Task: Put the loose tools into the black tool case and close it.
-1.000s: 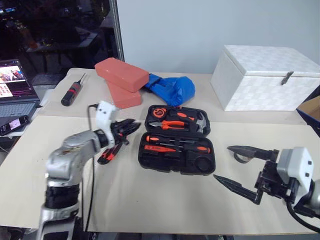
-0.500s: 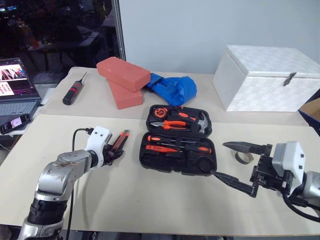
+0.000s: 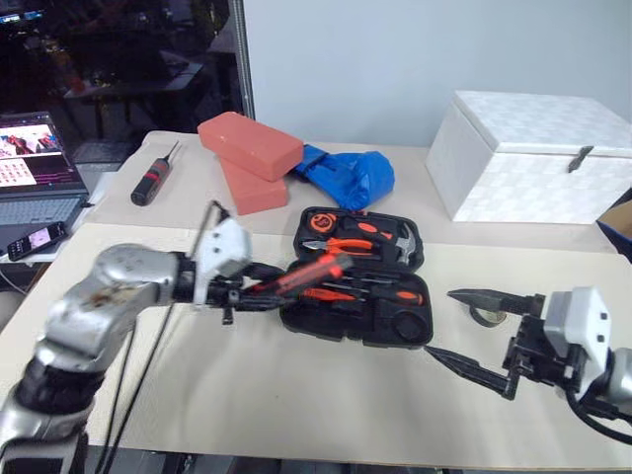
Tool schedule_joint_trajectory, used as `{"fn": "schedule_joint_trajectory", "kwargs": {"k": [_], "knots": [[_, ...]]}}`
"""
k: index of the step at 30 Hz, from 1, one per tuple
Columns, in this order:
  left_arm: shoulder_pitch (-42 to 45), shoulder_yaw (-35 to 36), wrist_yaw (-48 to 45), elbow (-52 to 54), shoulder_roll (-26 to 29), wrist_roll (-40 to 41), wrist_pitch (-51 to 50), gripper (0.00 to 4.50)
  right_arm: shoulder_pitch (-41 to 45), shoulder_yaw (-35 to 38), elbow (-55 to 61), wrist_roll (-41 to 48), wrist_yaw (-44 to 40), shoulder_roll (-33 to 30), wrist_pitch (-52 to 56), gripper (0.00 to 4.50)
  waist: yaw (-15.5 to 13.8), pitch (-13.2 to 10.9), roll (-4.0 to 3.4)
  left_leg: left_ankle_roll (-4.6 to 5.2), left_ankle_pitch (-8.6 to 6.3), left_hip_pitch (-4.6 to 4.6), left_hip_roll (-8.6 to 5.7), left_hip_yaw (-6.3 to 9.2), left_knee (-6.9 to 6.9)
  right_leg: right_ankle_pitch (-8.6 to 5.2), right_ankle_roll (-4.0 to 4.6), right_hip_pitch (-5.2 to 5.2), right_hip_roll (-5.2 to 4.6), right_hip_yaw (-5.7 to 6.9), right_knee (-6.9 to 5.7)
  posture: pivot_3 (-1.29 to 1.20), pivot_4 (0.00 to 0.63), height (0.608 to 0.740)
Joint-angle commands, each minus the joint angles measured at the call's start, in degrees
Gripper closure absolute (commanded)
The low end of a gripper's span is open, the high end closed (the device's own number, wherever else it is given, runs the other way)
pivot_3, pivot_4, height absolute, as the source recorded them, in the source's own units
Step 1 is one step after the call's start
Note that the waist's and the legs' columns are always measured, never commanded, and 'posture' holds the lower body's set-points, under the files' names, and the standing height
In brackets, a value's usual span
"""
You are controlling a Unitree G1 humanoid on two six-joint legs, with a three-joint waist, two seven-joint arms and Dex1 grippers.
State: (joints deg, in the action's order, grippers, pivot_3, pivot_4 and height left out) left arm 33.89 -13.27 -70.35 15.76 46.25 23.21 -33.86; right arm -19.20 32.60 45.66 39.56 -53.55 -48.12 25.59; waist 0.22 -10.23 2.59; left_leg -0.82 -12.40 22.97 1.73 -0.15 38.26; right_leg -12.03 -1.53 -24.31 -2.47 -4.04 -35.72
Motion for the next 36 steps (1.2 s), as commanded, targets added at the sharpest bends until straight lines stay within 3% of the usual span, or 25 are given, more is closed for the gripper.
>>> {"fn": "schedule_joint_trajectory", "kwargs": {"k": [1,12,24,26,28,29,31,34,36], "knots": [[7.72,-8.41,-3.93,-8.65,-3.65,-8.47,8.6,2.79,-1.68,4.61,1.27,1.26,-3.16,-1.64,-0.68,0.0,-0.07,0.0,0.01,0.0,0.0,0.03,0.0,0.02,0.01,0.0,0.0,-0.01,0.03,0.02,-0.01,0.0,0.15,0.74],[13.26,-17.6,-9.08,-24.38,-12.06,-19.29,19.35,2.79,0.25,6.87,-3.65,0.82,-10.06,-6.18,-1.03,0.0,0.57,0.0,0.01,0.04,-0.01,0.19,0.02,0.09,0.01,0.03,-0.16,-0.1,0.09,0.02,-0.08,0.0,0.15,0.74],[14.97,-18.34,-9.88,-29.64,-17.95,-23.93,20.31,2.79,-0.2,9.44,-2.91,1.27,-11.38,-6.57,0.52,0.0,0.39,0.01,-0.01,0.04,-0.01,0.19,0.0,0.11,0.14,0.19,-0.45,-0.02,0.08,0.01,-0.07,0.0,0.15,0.74],[14.91,-17.52,-10.62,-28.54,-17.94,-23.16,19.09,1.79,-0.5,9.68,-2.62,1.33,-11.22,-6.37,0.65,0.0,0.36,0.01,-0.01,0.04,-0.01,0.19,-0.01,0.11,0.15,0.19,-0.45,-0.01,0.08,0.0,-0.07,0.0,0.15,0.74],[15.29,-15.25,-9.73,-27.3,-18.82,-21.24,15.8,1.37,-0.73,9.7,-2.43,1.34,-11.03,-6.09,0.68,0.0,0.43,0.01,-0.02,0.04,-0.01,0.19,-0.01,0.11,0.16,0.19,-0.44,-0.01,0.08,0.0,-0.07,0.0,0.15,0.74],[15.49,-13.83,-9.87,-26.05,-19.15,-19.47,13.29,0.83,-0.9,9.66,-2.37,1.25,-11.02,-5.92,0.6,0.0,0.45,0.01,-0.01,0.04,-0.01,0.19,-0.01,0.11,0.16,0.19,-0.45,-0.02,0.08,0.0,-0.07,0.0,0.15,0.74],[15.81,-9.69,-10.09,-22.08,-19.4,-14.03,4.36,0.23,-1.02,9.42,-2.36,1.16,-10.78,-5.57,0.37,0.0,0.46,0.0,-0.01,0.04,-0.01,0.26,-0.01,0.13,0.16,0.19,-0.46,-0.07,0.08,0.01,-0.07,0.0,0.15,0.74],[14.79,-3.72,-7.45,-19.09,-19.6,-7.87,-4.6,0.23,-0.68,8.66,-2.57,1.15,-10.19,-5.07,-0.02,0.0,0.61,0.0,-0.01,0.04,-0.01,0.32,0.01,0.15,0.15,0.2,-0.5,-0.14,0.08,0.04,-0.08,0.0,0.15,0.74],[13.35,-2.11,-4.95,-18.47,-19.52,-7.07,-6.72,0.79,-0.41,8.09,-2.72,1.01,-9.84,-4.74,-0.21,0.0,0.81,0.01,-0.03,0.04,-0.01,0.25,0.01,0.15,0.13,0.19,-0.51,-0.12,0.09,0.03,-0.13,0.0,0.15,0.74]]}}
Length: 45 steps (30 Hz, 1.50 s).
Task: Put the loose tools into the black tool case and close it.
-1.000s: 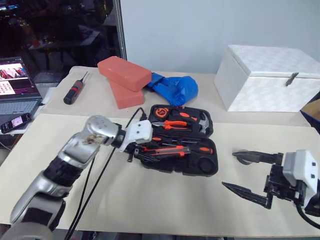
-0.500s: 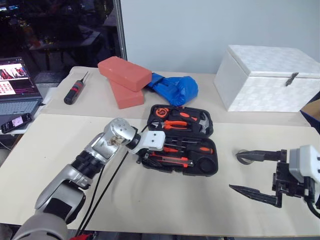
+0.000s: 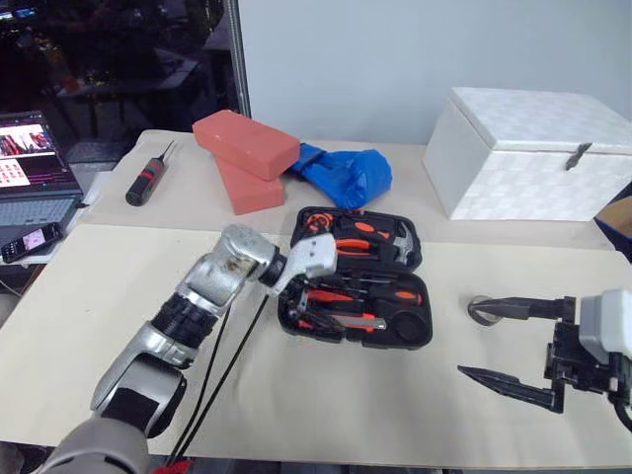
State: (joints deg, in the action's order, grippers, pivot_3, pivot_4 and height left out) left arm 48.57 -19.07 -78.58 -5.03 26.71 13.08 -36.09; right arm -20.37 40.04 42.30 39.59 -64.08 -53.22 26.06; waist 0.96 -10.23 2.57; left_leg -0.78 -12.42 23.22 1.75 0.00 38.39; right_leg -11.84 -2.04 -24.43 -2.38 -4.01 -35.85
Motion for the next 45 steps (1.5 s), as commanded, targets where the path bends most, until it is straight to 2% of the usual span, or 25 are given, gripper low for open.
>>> {"fn": "schedule_joint_trajectory", "kwargs": {"k": [1,6,10,11,13,17,22,24,26,28,34,45], "knots": [[-2.51,4.6,4.39,3.37,-0.1,3.95,-5.57,0.99,0.82,0.37,0.71,0.95,0.94,0.53,-0.68,0.0,0.09,0.02,-0.04,0.0,0.0,-0.06,0.0,0.0,0.0,0.0,0.0,0.04,0.01,0.0,-0.04,0.0,0.15,0.74],[-9.96,3.83,9.79,8.98,0.77,3.56,-8.02,2.9,0.85,-0.4,1.31,1.1,2.09,1.17,-0.38,0.0,0.07,0.03,-0.06,0.0,0.0,-0.21,-0.01,0.0,0.0,0.0,0.02,0.12,0.0,-0.02,-0.11,0.0,0.15,0.74],[-13.9,-2.93,17.19,6.53,0.71,-3.83,-8.13,4.32,0.18,-0.12,1.81,1.2,2.58,1.25,0.15,0.0,-0.34,0.03,-0.04,-0.01,0.01,-0.24,-0.02,0.0,0.01,-0.01,0.03,0.16,0.0,-0.04,-0.11,0.0,0.15,0.74],[-14.22,-4.28,18.38,5.56,0.36,-4.84,-8.38,4.48,0.01,-0.17,1.96,1.15,2.81,1.25,0.28,0.0,-0.6,0.06,-0.06,-0.01,0.01,-0.24,-0.02,0.01,0.02,-0.02,0.05,0.18,0.0,-0.02,-0.1,0.0,0.15,0.74],[-15.38,-6.2,20.94,4.57,-1.27,-5.69,-9.18,4.48,-0.83,0.27,3.11,1.67,4.1,1.51,1.49,0.0,-0.79,0.19,-0.12,-0.01,0.0,-0.36,-0.04,0.01,0.06,-0.2,0.36,0.37,-0.01,-0.04,-0.04,0.0,0.15,0.74],[-15.91,-5.76,22.72,5.63,-3.58,-3.97,-10.76,4.48,-2.84,2.35,5.1,3.48,6.22,2.62,3.67,0.0,-0.74,0.33,-0.18,-0.01,0.0,-0.38,-0.04,0.0,0.33,-0.21,0.36,0.44,-0.03,-0.07,-0.04,0.0,0.15,0.74],[-14.77,-0.68,25.07,4.01,-6.17,0.15,-16.17,4.48,-7.48,5.51,7.5,5.61,10.27,5.29,7.08,0.0,-0.3,0.37,-0.25,-0.01,0.01,-0.39,-0.03,0.02,0.37,-0.21,0.36,0.45,-0.03,-0.07,-0.04,0.0,0.15,0.74],[-15.05,1.05,25.1,6.06,-7.14,1.95,-14.78,4.48,-8.59,7.05,6.99,6.73,11.51,6.4,7.84,0.0,-0.25,0.38,-0.27,-0.01,0.01,-0.37,-0.03,0.04,0.38,-0.21,0.36,0.39,-0.03,-0.06,-0.03,0.0,0.15,0.74],[-15.35,7.35,23.98,9.37,-9.83,8.14,-12.63,4.48,-8.94,7.5,7.11,8.14,13.0,7.28,8.45,0.0,-0.15,0.38,-0.29,-0.01,0.01,-0.36,-0.04,0.03,0.41,-0.21,0.36,0.39,-0.06,-0.07,-0.02,0.0,0.15,0.74],[-16.02,9.77,24.72,11.84,-10.97,10.66,-12.97,4.48,-10.09,7.98,7.23,8.01,12.88,8.21,7.78,0.0,-0.06,0.33,-0.25,0.0,0.01,-0.24,-0.03,0.0,0.41,-0.2,0.36,0.26,-0.07,-0.08,-0.02,0.0,0.15,0.74],[-17.63,8.95,29.43,12.83,-11.35,9.25,-12.2,4.48,-10.97,9.13,8.21,8.85,11.57,10.22,4.51,0.0,-0.13,0.42,-0.41,0.03,0.02,-0.09,-0.05,0.02,0.31,-0.19,0.35,0.2,-0.05,-0.07,-0.05,0.0,0.15,0.74],[-20.32,-3.47,32.96,8.05,-5.65,-2.14,-6.84,4.48,-9.58,8.81,4.64,7.49,5.97,6.06,1.71,0.0,-0.15,0.43,-0.4,0.09,-0.04,-0.11,-0.06,0.03,0.27,-0.24,0.3,0.29,-0.05,-0.08,0.07,0.0,0.15,0.74]]}}
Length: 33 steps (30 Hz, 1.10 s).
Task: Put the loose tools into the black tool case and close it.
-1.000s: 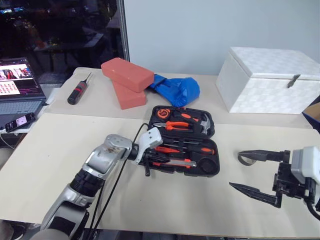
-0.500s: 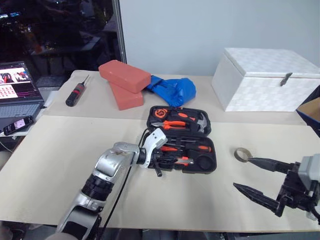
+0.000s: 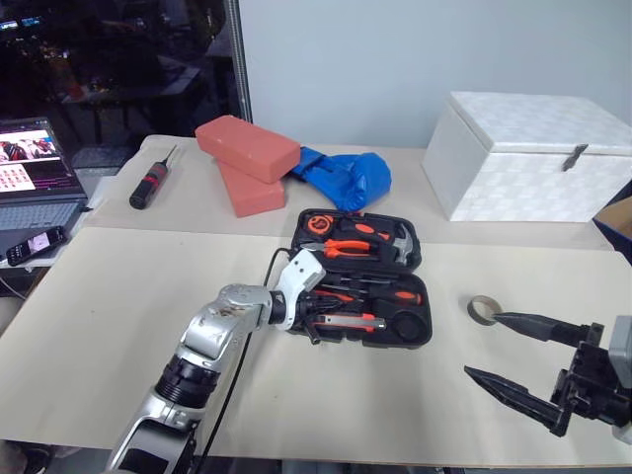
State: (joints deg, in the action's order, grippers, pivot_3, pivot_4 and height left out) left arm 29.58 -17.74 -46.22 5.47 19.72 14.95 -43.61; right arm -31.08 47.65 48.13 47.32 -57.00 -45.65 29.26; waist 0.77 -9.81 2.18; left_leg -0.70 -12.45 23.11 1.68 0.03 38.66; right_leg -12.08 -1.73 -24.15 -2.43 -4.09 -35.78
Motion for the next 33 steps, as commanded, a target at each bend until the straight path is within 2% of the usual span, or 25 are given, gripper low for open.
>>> {"fn": "schedule_joint_trajectory", "kwargs": {"k": [1,7,12,15,20,23,26,29,33], "knots": [[-1.47,-5.58,0.87,-3.05,1.21,-4.77,1.85,4.48,1.53,1.15,-1.58,-0.29,-1.24,-1.95,-1.47,0.0,0.06,0.04,-0.04,0.0,0.0,-0.06,0.01,0.0,0.0,0.0,0.01,0.03,0.0,0.0,0.0,0.0,0.15,0.74],[-1.74,-9.33,1.43,-8.64,0.01,-10.08,12.24,4.48,2.64,0.81,-2.26,-0.55,-1.45,-2.92,-1.3,0.0,-0.3,0.28,-0.32,-0.03,-0.01,-0.24,-0.02,-0.02,0.0,-0.01,0.02,0.15,-0.05,0.0,0.04,0.0,0.15,0.74],[-2.04,-8.83,0.14,-11.22,-0.64,-11.22,19.22,4.48,3.17,0.15,-2.61,-1.82,-1.0,-3.33,-0.78,0.0,-0.39,0.34,-0.39,-0.04,-0.02,-0.19,-0.04,-0.02,0.01,-0.01,0.01,0.19,-0.08,0.0,0.18,0.0,0.15,0.74],[-1.78,-3.33,-3.95,-11.12,-2.22,-5.09,24.95,4.48,5.0,-2.74,-4.28,-5.3,2.84,-4.68,1.12,0.0,-0.23,0.38,-0.46,-0.04,-0.02,-0.15,-0.02,-0.04,0.01,-0.01,0.0,0.19,-0.08,0.0,0.32,0.0,0.15,0.74],[0.57,4.61,-12.75,-5.38,-0.06,6.69,19.53,4.48,8.26,-10.79,-8.62,-14.86,7.75,-9.27,2.89,0.0,-0.03,0.35,-0.44,0.01,0.01,0.27,0.0,-0.07,0.03,0.02,-0.02,-0.12,-0.07,0.01,0.41,0.0,0.15,0.74],[0.92,6.35,-16.5,0.37,3.37,12.31,13.44,3.79,12.48,-15.88,-14.16,-18.37,8.57,-12.07,3.16,0.0,0.24,0.27,-0.4,0.06,-0.03,0.34,0.01,-0.08,-0.06,0.03,-0.02,-0.23,-0.03,0.01,0.33,0.0,0.15,0.74],[1.49,8.0,-18.73,6.28,8.03,15.86,8.72,2.69,22.93,-26.0,-24.9,-22.36,9.2,-16.37,6.37,0.65,0.47,0.19,-0.35,0.08,-0.03,0.25,-0.02,-0.07,-0.32,0.02,-0.06,-0.19,-0.02,-0.01,0.39,0.0,0.15,0.74],[1.42,8.46,-18.47,10.54,10.42,17.53,6.3,1.74,31.98,-35.14,-32.62,-28.11,10.47,-17.9,7.15,1.63,0.35,0.13,-0.39,0.08,-0.03,0.24,-0.02,-0.11,-0.34,0.02,-0.05,-0.21,-0.02,-0.04,0.41,0.0,0.15,0.74],[0.66,9.04,-16.44,14.56,11.27,18.93,4.37,1.74,39.82,-41.8,-39.61,-31.01,9.47,-17.52,9.78,1.63,-0.04,0.09,-0.4,0.09,-0.03,0.22,-0.02,-0.07,-0.41,0.01,-0.07,-0.21,0.0,-0.02,0.42,0.0,0.15,0.74]]}}
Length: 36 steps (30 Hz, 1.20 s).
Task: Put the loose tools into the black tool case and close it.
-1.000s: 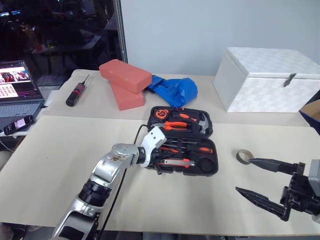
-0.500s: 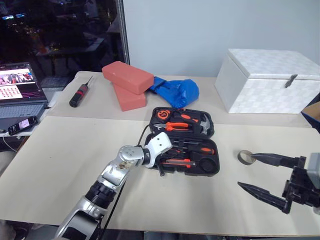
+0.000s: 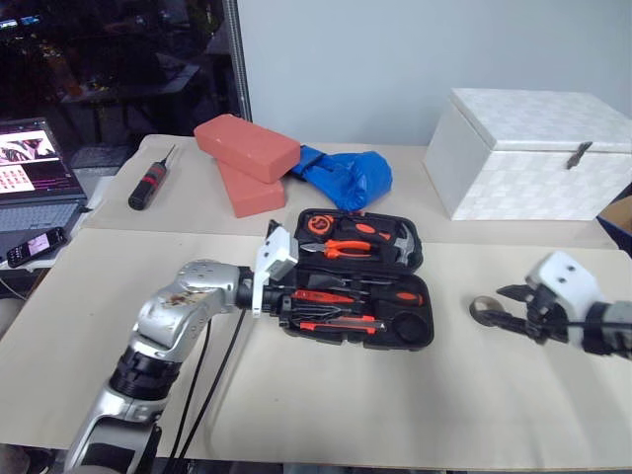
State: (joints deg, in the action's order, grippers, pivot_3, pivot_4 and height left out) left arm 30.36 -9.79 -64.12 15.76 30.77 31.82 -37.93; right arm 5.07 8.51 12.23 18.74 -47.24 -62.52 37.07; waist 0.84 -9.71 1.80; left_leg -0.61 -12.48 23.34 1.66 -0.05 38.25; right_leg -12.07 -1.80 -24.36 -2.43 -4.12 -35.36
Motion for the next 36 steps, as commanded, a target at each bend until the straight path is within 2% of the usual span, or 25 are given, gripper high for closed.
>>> {"fn": "schedule_joint_trajectory", "kwargs": {"k": [1,5,10,15,17,20,22,26,27,28,32,36], "knots": [[-0.39,1.3,1.99,4.91,0.37,2.11,-1.5,1.74,5.02,-4.35,-5.06,-3.0,-1.19,-0.66,2.12,1.63,-0.16,-0.02,-0.02,0.0,0.0,0.04,-0.02,0.01,0.0,0.02,-0.07,0.0,-0.01,0.0,0.01,0.0,0.15,0.74],[-1.0,1.7,3.88,6.66,0.69,2.56,-2.43,1.7,7.34,-7.5,-8.02,-3.77,-3.56,-0.7,3.37,2.7,-0.03,-0.03,-0.02,0.05,-0.03,0.06,-0.01,0.0,-0.01,0.18,-0.4,0.0,-0.01,-0.01,0.1,0.0,0.15,0.74],[-1.28,2.16,5.83,7.4,0.98,3.38,-3.27,1.7,8.55,-8.18,-9.41,-3.97,-4.86,-0.13,4.08,4.36,0.02,-0.03,-0.03,0.06,-0.03,0.02,-0.01,0.0,-0.01,0.2,-0.41,0.01,0.0,0.0,0.07,0.0,0.15,0.74],[-1.41,2.52,5.97,6.6,1.21,3.58,-3.13,1.7,7.73,-6.96,-8.08,-3.63,-5.61,-0.26,4.42,4.44,0.03,-0.03,-0.03,0.06,-0.03,-0.05,-0.01,-0.01,-0.01,0.2,-0.41,0.04,0.01,-0.01,-0.01,0.0,0.15,0.74],[-1.68,2.78,5.38,6.0,1.62,3.47,-2.45,1.7,6.79,-4.15,-4.93,-1.63,-6.48,-0.52,4.51,4.44,0.03,-0.03,-0.03,0.06,-0.03,-0.06,-0.01,-0.01,-0.01,0.2,-0.41,0.03,0.01,-0.01,-0.03,0.0,0.15,0.74],[-2.87,3.67,2.97,6.13,3.34,4.36,-2.07,1.7,5.4,1.94,6.39,6.04,-9.63,-1.41,9.99,4.44,0.23,-0.05,-0.06,0.06,-0.03,-0.04,0.0,0.0,-0.01,0.19,-0.41,0.01,0.02,-0.01,-0.05,0.0,0.15,0.74],[-3.83,4.17,1.06,6.42,4.82,4.98,-1.8,1.7,5.8,3.52,13.68,11.07,-11.02,-1.93,14.1,4.44,0.48,-0.06,-0.08,0.06,-0.04,-0.04,0.05,0.01,-0.02,0.17,-0.37,-0.02,0.08,-0.01,-0.1,0.0,0.15,0.74],[-6.13,5.66,-2.97,6.47,8.66,6.1,-0.94,1.7,12.21,-3.75,22.86,14.51,-9.0,-1.19,20.17,4.44,0.62,-0.13,0.03,0.05,-0.03,-0.15,0.12,0.03,-0.01,0.12,-0.29,-0.03,0.15,0.01,-0.32,0.0,0.15,0.74],[-6.59,6.01,-3.79,6.54,9.41,6.18,-0.52,1.7,14.14,-6.13,23.3,14.35,-7.84,-0.44,21.67,4.44,0.67,-0.16,0.09,0.05,-0.03,-0.19,0.13,0.03,-0.01,0.09,-0.25,-0.02,0.16,0.01,-0.34,0.0,0.15,0.74],[-7.16,6.76,-4.62,6.66,10.29,6.63,-0.31,1.7,16.11,-9.23,23.53,13.8,-7.13,0.3,22.78,4.44,0.65,-0.17,0.11,0.02,-0.01,-0.24,0.13,0.02,0.02,-0.14,0.16,-0.01,0.15,0.01,-0.38,0.0,0.15,0.74],[-8.18,8.06,-6.31,7.01,12.66,7.25,0.41,1.7,19.12,-17.77,21.65,9.63,-6.95,-0.84,22.71,4.44,0.27,-0.23,0.18,0.0,0.0,-0.15,0.1,-0.04,0.09,-0.14,0.17,-0.08,0.05,0.0,-0.4,0.0,0.15,0.74],[-8.74,8.48,-6.13,7.08,13.23,7.38,0.75,1.7,19.69,-21.85,20.1,7.29,-8.55,-2.51,21.48,4.44,-0.15,-0.24,0.18,0.0,0.0,0.04,0.04,-0.04,0.09,-0.17,0.05,-0.22,-0.04,0.01,-0.38,0.0,0.15,0.74]]}}
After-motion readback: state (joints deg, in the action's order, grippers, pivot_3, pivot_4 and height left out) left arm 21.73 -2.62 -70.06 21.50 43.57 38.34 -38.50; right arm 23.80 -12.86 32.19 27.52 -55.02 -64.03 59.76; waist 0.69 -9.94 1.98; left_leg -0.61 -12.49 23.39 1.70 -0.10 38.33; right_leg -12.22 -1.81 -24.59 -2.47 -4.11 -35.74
